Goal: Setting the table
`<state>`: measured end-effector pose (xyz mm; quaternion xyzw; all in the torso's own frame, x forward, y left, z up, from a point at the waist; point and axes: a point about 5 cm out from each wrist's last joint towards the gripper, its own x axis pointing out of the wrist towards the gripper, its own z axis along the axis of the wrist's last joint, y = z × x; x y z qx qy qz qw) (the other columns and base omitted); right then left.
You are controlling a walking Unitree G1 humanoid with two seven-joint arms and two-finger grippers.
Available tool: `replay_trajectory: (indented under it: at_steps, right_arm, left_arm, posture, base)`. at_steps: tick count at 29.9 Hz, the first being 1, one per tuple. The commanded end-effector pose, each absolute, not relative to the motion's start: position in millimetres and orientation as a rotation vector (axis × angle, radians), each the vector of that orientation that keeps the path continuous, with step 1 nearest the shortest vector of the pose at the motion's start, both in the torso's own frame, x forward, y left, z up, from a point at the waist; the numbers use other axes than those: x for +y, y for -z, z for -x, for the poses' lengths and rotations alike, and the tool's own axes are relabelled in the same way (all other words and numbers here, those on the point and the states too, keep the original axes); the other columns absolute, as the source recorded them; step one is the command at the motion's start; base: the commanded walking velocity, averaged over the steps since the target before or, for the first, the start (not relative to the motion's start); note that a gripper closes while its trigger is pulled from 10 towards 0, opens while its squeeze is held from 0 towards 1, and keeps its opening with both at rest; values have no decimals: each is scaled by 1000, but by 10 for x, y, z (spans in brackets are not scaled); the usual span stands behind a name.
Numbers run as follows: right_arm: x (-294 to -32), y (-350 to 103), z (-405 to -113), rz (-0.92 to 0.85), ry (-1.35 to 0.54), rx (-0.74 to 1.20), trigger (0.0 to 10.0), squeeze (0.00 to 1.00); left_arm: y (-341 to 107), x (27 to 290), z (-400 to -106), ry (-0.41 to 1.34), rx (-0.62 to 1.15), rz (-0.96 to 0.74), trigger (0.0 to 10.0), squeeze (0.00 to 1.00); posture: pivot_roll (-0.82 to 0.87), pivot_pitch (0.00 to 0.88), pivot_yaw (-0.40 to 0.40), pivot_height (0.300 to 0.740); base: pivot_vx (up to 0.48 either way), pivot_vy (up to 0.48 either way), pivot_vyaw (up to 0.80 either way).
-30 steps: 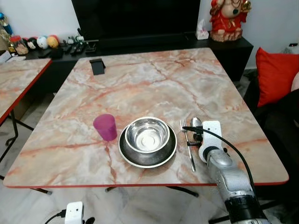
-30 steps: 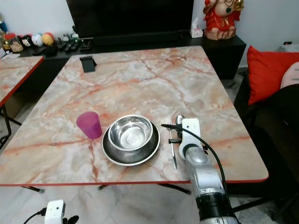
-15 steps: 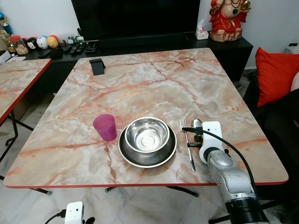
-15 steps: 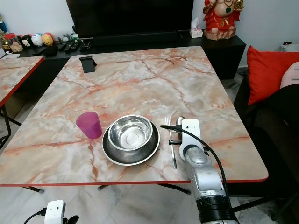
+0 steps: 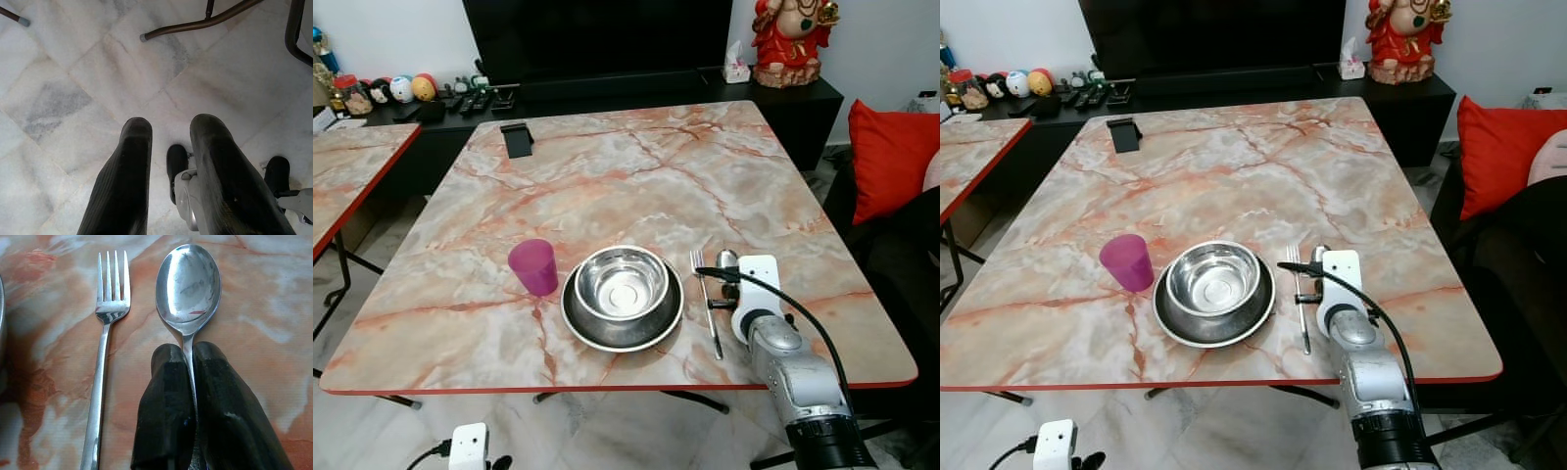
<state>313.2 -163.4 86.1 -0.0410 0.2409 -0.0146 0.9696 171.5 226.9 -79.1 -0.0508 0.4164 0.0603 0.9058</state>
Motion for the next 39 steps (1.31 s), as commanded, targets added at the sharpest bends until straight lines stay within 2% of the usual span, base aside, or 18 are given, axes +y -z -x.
replay_trajectory:
  at_steps: [1, 15, 16, 28, 36, 37, 39]
  right_arm:
    - [-1625, -830, -3106, 69, 34, 501, 10000, 16]
    - [-1602, -828, -3107, 63, 29, 501, 10000, 20]
    - [-1600, -828, -3108, 62, 28, 501, 10000, 184]
    - [-1585, -823, -3111, 65, 22, 503, 10000, 180]
    - [-1568, -819, -3113, 60, 14, 502, 10000, 251]
    - [-1567, -819, -3113, 60, 13, 502, 10000, 875]
    - [-1567, -819, -3113, 61, 14, 502, 10000, 855]
  left_arm:
    - [794, 2309, -1695, -143, 869, 113, 10000, 0]
    - [793, 2314, -1695, -144, 870, 109, 10000, 0]
    - [793, 2315, -1695, -145, 869, 110, 10000, 0]
    - [791, 2319, -1696, -145, 868, 107, 10000, 0]
    - [790, 2324, -1696, -146, 868, 105, 10000, 0]
    - [790, 2324, -1696, -145, 868, 104, 10000, 0]
    - [790, 2324, -1696, -145, 868, 104, 10000, 0]
  posture:
    - [-125, 0, 104, 740]
    - [-125, 0, 105, 740]
    - [-124, 0, 106, 740]
    - [-122, 0, 107, 740]
    - [-122, 0, 108, 740]
    - [-122, 0, 108, 740]
    - [-122, 0, 108, 740]
  base:
    - [0, 0, 0]
    - [0, 0, 0]
    - [0, 0, 0]
    - [0, 0, 0]
    - [0, 0, 0]
    - [0, 0, 0]
    - [0, 0, 0]
